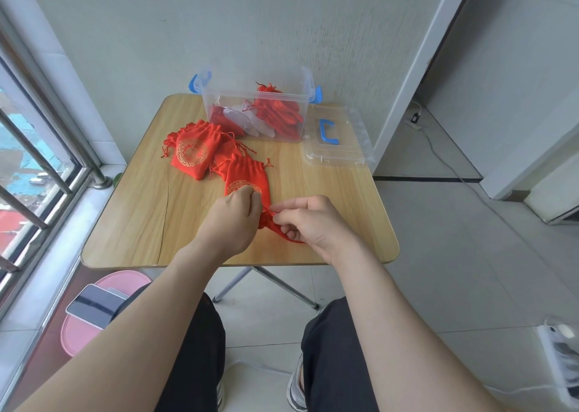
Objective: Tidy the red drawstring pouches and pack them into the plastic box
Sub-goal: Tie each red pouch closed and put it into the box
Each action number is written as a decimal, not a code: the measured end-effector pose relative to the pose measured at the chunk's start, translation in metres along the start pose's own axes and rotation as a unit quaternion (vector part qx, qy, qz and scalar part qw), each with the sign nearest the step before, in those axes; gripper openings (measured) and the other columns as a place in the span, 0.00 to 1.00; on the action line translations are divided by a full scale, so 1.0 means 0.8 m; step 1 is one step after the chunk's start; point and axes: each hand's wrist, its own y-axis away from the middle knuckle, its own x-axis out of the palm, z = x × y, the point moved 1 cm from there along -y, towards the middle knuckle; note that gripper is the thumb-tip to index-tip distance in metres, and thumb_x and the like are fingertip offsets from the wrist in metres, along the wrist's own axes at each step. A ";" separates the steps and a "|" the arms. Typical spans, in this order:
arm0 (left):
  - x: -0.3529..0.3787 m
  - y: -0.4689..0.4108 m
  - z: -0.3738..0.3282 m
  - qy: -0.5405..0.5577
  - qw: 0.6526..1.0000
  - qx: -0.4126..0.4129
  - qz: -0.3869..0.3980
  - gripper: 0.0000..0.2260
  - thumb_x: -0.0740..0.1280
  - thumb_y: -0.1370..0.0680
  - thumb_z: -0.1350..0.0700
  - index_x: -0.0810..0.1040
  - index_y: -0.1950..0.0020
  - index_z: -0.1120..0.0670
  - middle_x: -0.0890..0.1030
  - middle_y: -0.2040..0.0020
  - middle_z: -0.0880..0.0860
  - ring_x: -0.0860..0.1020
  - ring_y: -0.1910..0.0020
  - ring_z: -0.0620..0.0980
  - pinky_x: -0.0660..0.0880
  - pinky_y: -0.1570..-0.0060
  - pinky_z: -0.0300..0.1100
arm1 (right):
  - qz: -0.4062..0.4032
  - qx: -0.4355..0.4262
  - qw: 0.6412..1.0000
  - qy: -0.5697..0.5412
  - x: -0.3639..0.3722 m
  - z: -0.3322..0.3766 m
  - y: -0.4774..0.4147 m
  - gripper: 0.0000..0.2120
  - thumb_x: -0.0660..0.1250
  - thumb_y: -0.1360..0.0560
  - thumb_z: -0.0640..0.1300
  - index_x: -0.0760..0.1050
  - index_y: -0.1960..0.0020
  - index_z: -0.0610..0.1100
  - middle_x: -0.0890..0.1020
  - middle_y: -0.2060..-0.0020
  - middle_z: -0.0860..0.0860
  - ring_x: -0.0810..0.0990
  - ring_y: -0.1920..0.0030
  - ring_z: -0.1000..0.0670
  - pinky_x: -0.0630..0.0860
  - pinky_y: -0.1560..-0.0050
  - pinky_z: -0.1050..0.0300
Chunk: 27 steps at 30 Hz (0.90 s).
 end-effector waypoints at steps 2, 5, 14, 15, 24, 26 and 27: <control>-0.003 -0.001 0.004 -0.029 1.000 0.012 -0.002 0.17 0.57 0.13 0.55 0.69 0.61 0.58 0.75 0.66 0.56 0.73 0.66 0.59 0.70 0.63 0.55 | -0.027 -0.021 0.998 0.052 0.001 0.002 0.004 0.07 0.74 0.27 0.37 0.88 0.51 0.46 0.85 0.66 0.52 0.81 0.63 0.54 0.78 0.59 0.61; -0.006 -0.001 0.011 -0.060 0.998 0.010 0.003 0.19 0.58 0.12 0.49 0.73 0.59 0.58 0.77 0.66 0.55 0.75 0.66 0.57 0.72 0.63 0.54 | -0.065 -0.066 0.981 0.168 0.003 0.002 0.007 0.02 0.77 0.29 0.45 0.88 0.57 0.49 0.87 0.64 0.56 0.84 0.61 0.56 0.78 0.60 0.63; -0.010 -0.004 0.015 -0.026 0.999 -0.030 -0.005 0.12 0.61 0.13 0.47 0.78 0.47 0.54 0.82 0.60 0.51 0.80 0.60 0.52 0.76 0.60 0.50 | -0.093 -0.172 0.922 0.336 0.014 -0.002 0.004 0.06 0.72 0.24 0.40 0.89 0.52 0.45 0.85 0.65 0.53 0.84 0.62 0.51 0.80 0.62 0.66; -0.011 -0.004 0.015 -0.010 0.999 -0.044 -0.005 0.10 0.62 0.13 0.48 0.77 0.45 0.53 0.81 0.59 0.50 0.80 0.61 0.50 0.74 0.62 0.48 | -0.095 -0.175 0.917 0.346 0.015 -0.003 0.003 0.07 0.71 0.24 0.39 0.89 0.52 0.45 0.84 0.65 0.54 0.84 0.60 0.50 0.81 0.59 0.62; -0.023 -0.002 0.001 0.368 0.914 -0.172 0.015 0.09 0.60 0.13 0.58 0.79 0.47 0.55 0.68 0.71 0.46 0.65 0.73 0.47 0.66 0.70 0.42 | -0.178 -0.194 0.922 0.283 0.020 0.000 -0.001 0.03 0.71 0.25 0.44 0.84 0.55 0.48 0.85 0.60 0.55 0.83 0.59 0.55 0.82 0.60 0.57; -0.032 0.000 0.000 0.450 0.875 -0.173 0.043 0.10 0.58 0.13 0.61 0.79 0.44 0.57 0.68 0.69 0.49 0.65 0.71 0.48 0.66 0.67 0.43 | -0.185 -0.184 0.932 0.252 0.016 0.002 -0.001 0.03 0.71 0.24 0.44 0.83 0.55 0.48 0.84 0.59 0.57 0.82 0.57 0.56 0.79 0.58 0.60; -0.035 0.001 -0.002 0.471 0.864 -0.171 0.053 0.10 0.58 0.13 0.61 0.79 0.43 0.57 0.70 0.66 0.51 0.67 0.70 0.49 0.69 0.65 0.44 | -0.192 -0.176 0.936 0.237 0.014 0.003 0.000 0.03 0.70 0.23 0.45 0.82 0.55 0.49 0.84 0.59 0.57 0.82 0.55 0.55 0.78 0.57 0.59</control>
